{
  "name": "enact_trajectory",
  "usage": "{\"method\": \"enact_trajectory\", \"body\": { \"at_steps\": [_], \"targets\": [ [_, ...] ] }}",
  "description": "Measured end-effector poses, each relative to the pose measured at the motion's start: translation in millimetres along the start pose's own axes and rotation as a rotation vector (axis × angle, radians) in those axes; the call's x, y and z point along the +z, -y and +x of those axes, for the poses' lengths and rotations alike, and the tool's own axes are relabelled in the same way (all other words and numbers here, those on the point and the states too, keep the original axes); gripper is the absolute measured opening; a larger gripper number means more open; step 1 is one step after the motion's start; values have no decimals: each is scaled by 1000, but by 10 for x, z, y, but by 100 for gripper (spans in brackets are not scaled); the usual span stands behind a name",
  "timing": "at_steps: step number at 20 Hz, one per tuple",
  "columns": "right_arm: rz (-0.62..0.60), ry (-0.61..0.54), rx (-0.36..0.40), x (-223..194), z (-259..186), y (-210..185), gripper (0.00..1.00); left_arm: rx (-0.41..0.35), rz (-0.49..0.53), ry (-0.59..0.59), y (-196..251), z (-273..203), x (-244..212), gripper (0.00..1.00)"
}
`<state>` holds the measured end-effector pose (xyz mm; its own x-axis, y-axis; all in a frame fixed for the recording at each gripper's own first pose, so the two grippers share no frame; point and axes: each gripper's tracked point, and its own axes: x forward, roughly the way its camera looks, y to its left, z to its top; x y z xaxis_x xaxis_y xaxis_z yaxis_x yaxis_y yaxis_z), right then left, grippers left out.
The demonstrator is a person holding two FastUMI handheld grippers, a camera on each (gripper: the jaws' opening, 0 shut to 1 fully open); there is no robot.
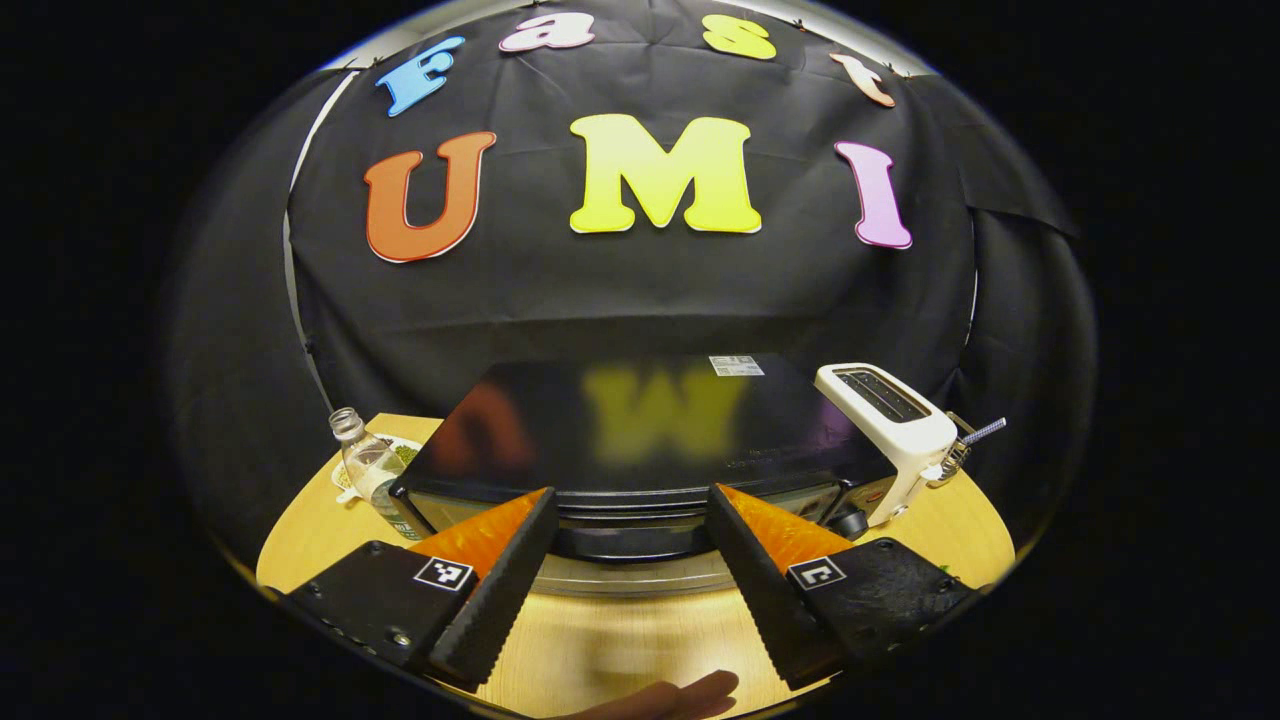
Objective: Open the electric oven with the left hand, put the food in, and close the electric oven.
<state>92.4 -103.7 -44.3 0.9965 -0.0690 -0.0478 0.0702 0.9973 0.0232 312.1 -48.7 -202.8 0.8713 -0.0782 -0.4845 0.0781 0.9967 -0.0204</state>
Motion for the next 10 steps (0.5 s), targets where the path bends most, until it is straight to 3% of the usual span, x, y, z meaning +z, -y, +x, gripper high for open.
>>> {"method": "enact_trajectory", "body": {
  "at_steps": [10],
  "targets": [
    [-13, -18, 1, -24, -36, -22, 99, -4, -4, 34, 24, -382, -271, 99]
  ]
}}
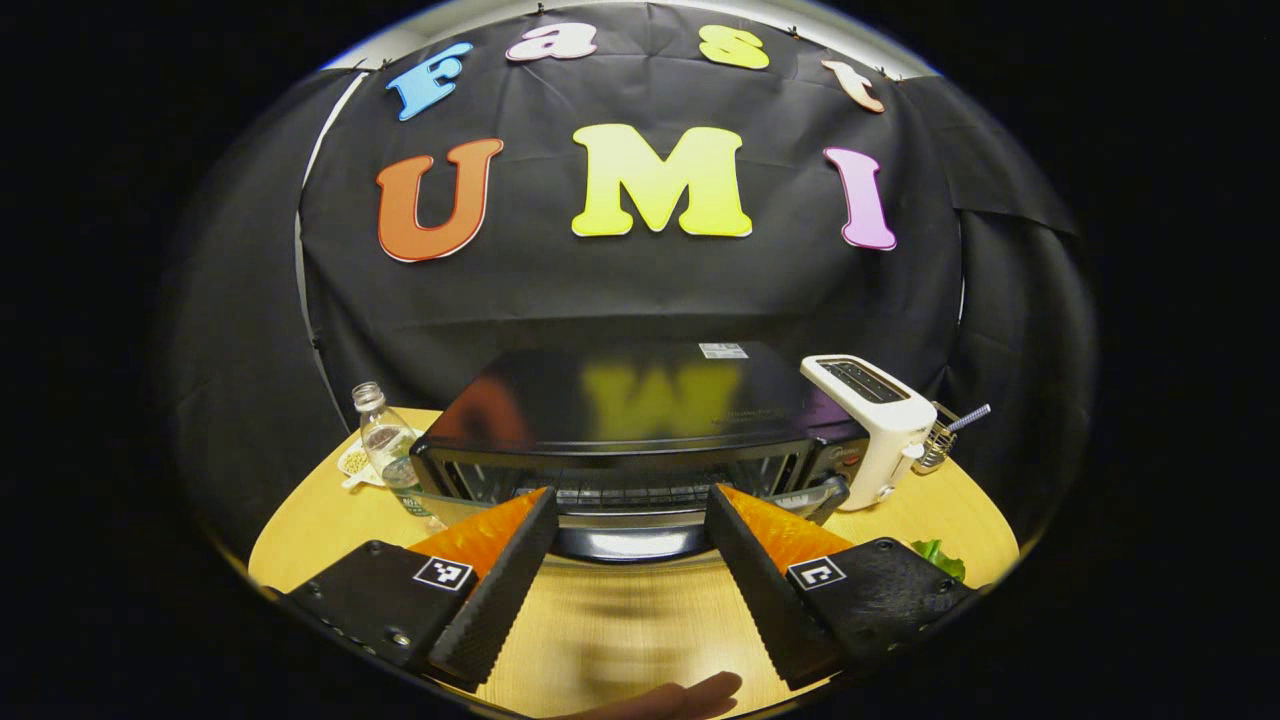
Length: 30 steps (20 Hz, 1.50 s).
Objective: Open the electric oven with the left hand, put the food in, and close the electric oven.
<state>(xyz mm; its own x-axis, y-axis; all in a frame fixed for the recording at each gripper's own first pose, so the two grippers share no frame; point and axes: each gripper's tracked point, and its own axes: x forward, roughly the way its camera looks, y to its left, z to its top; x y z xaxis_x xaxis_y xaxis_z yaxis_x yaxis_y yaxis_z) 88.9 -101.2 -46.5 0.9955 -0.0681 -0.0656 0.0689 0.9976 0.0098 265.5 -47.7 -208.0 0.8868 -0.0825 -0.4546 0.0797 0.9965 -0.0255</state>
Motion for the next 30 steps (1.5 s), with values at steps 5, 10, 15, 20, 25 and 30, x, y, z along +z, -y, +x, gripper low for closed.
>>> {"method": "enact_trajectory", "body": {
  "at_steps": [5, 10, 15, 20, 25, 30],
  "targets": [
    [-3, -5, 4, -20, -62, -28, 99, 3, 5, -17, 34, -258, -308, 99],
    [-7, -11, 22, -72, -107, -123, 99, -13, 0, -54, 47, -425, -697, 98],
    [-15, -26, 28, -144, -146, -130, 100, 3, -1, -83, 54, -506, -1024, 99],
    [-17, -46, 20, -246, -120, -99, 99, 8, 5, -132, 139, -518, -1400, 96],
    [1, -78, 15, -365, -81, -82, 100, 7, -11, -223, 192, -468, -1799, 94],
    [2, -108, 20, -466, -10, -91, 99, 6, -17, -175, 182, -467, -1716, 95]
  ]
}}
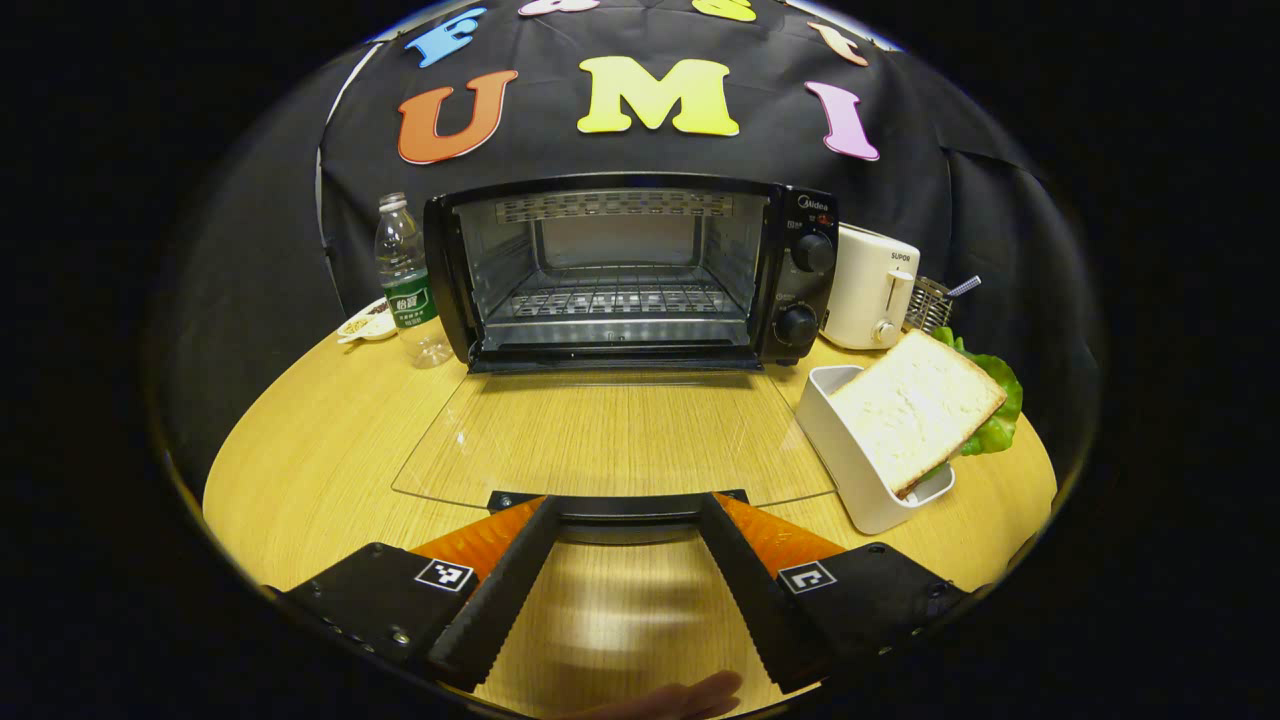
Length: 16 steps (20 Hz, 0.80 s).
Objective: Open the electric oven with the left hand, put the food in, and close the electric oven.
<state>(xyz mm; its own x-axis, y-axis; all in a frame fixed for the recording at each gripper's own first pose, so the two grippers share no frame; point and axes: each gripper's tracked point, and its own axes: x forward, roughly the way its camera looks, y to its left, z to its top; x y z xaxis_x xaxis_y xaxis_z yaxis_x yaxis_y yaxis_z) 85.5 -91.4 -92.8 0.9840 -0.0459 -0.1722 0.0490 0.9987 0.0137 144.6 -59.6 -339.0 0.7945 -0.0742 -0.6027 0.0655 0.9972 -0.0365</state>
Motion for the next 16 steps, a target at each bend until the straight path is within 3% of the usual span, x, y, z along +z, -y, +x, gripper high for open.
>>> {"method": "enact_trajectory", "body": {
  "at_steps": [10, 11, 12, 13, 14, 16],
  "targets": [
    [19, -202, 76, -619, 650, -128, 100, -21, -8, 308, -46, -808, 1140, 94],
    [22, -236, 87, -725, 734, -144, 100, 3, 9, 344, -100, -918, 1257, 94],
    [24, -270, 100, -831, 813, -150, 100, 35, 28, 382, -178, -1012, 1383, 84],
    [22, -302, 114, -912, 894, -165, 100, 57, 38, 412, -247, -1117, 1488, 84],
    [13, -331, 136, -979, 957, -199, 100, 74, 39, 445, -311, -1226, 1597, 94],
    [-19, -387, 203, -1105, 1070, -302, 100, 109, 9, 508, -417, -1457, 1779, 94]
  ]
}}
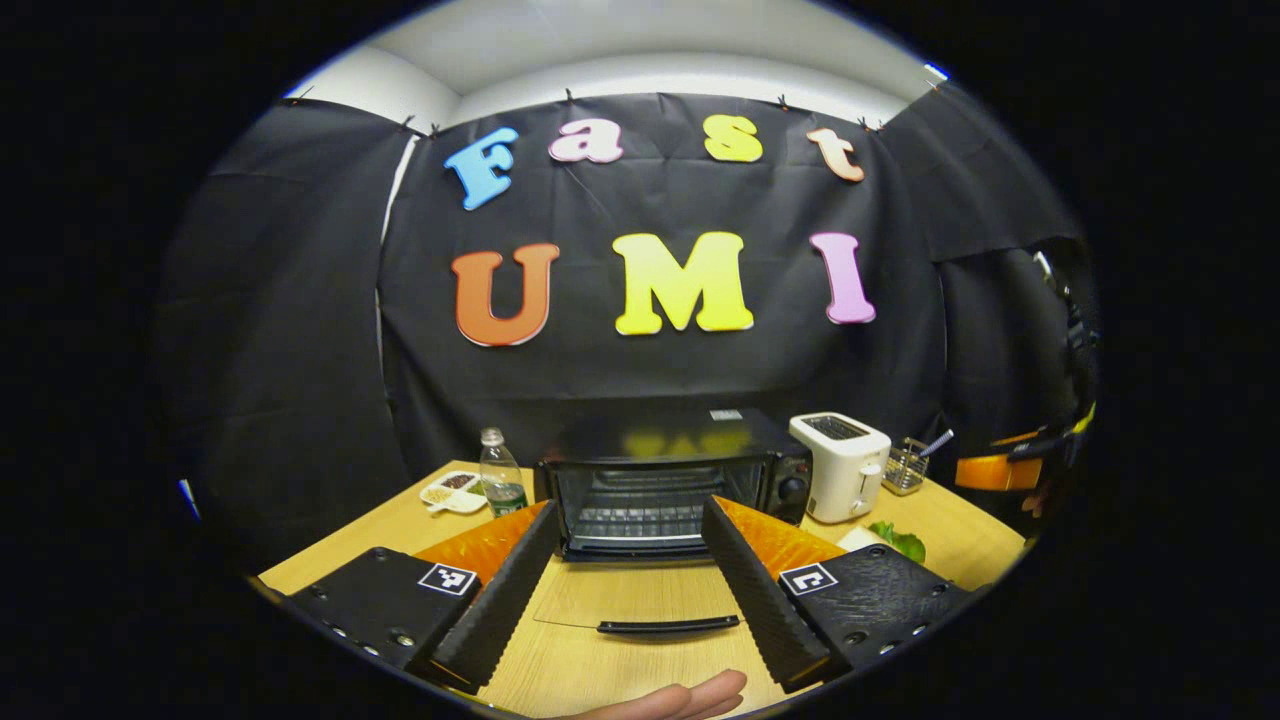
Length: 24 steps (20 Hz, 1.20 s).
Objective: Open the electric oven with the left hand, put the food in, and close the electric oven.
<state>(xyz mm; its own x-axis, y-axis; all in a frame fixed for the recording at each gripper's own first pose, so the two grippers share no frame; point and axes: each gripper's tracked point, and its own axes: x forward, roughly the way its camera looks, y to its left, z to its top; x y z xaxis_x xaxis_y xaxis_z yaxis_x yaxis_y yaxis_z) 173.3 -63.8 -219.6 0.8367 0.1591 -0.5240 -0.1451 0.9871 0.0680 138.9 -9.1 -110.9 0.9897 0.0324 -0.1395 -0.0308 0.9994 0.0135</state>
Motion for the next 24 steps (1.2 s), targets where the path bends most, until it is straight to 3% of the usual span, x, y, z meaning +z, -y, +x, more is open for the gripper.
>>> {"method": "enact_trajectory", "body": {
  "at_steps": [1, 2, 3, 7, 11, 17, 20, 24],
  "targets": [
    [-19, -32, 21, -32, 87, -14, 100, 6, -10, 22, -35, -66, 113, 94],
    [-33, -64, 50, -66, 174, -41, 100, 7, -15, 43, -44, -161, 210, 85],
    [-42, -103, 83, -101, 253, -78, 100, 11, -10, 79, -82, -241, 330, 94],
    [-2, -309, 261, -424, 425, -362, 98, 68, 11, 188, -283, -498, 677, 94],
    [67, -468, 398, -635, 471, -541, 97, 77, 5, 217, -277, -660, 724, 94],
    [139, -543, 479, -741, 598, -543, 96, 97, 39, 152, -297, -672, 522, 94],
    [156, -557, 465, -783, 616, -449, 95, 101, 27, 140, -286, -675, 512, 94],
    [217, -615, 539, -923, 608, -565, 93, 105, 21, 144, -304, -669, 525, 94]
  ]
}}
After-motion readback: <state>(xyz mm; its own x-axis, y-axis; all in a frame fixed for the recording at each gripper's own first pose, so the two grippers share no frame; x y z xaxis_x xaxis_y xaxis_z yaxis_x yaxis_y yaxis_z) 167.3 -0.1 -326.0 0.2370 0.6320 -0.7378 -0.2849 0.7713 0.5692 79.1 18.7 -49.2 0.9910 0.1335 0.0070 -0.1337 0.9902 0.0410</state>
